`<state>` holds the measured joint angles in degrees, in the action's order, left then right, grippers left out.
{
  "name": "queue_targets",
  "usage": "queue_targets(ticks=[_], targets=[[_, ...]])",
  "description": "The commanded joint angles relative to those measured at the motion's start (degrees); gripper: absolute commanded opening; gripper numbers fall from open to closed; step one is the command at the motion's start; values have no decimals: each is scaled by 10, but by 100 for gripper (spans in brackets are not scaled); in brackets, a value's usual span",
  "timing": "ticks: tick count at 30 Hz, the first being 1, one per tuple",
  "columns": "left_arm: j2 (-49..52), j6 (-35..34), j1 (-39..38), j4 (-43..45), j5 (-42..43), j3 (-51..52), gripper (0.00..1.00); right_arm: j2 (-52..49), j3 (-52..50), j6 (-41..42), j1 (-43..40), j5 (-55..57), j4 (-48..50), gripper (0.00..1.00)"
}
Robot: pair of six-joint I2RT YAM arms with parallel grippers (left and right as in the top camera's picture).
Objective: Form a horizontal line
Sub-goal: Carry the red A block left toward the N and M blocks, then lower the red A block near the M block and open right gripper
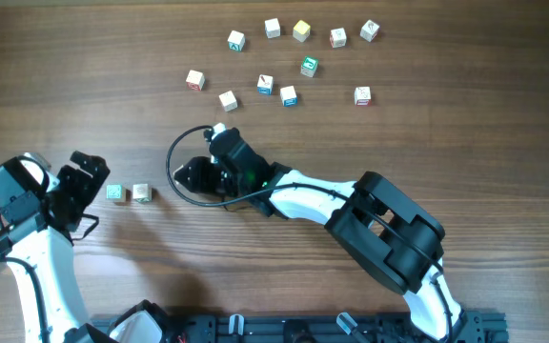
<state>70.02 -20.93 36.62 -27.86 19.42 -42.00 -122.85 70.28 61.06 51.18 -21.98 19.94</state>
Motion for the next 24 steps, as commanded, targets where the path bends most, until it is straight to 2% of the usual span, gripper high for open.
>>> queue_targets(ticks=[1,6,12,17,24], targets=[[-1,-6,10,14,11,-9,100,-31,-2,3,2,9,28,35],[-1,-6,10,13,48,-9,100,-51,3,-11,-1,15,90,35],[-1,-6,10,14,52,-9,100,-74,34,-11,-2,40,94,35],[-1,-6,10,13,52,-9,100,-125,100,-12,-2,10,93,36],[-1,-6,10,13,52,-9,100,-142,131,-59,-6,25,89,49]])
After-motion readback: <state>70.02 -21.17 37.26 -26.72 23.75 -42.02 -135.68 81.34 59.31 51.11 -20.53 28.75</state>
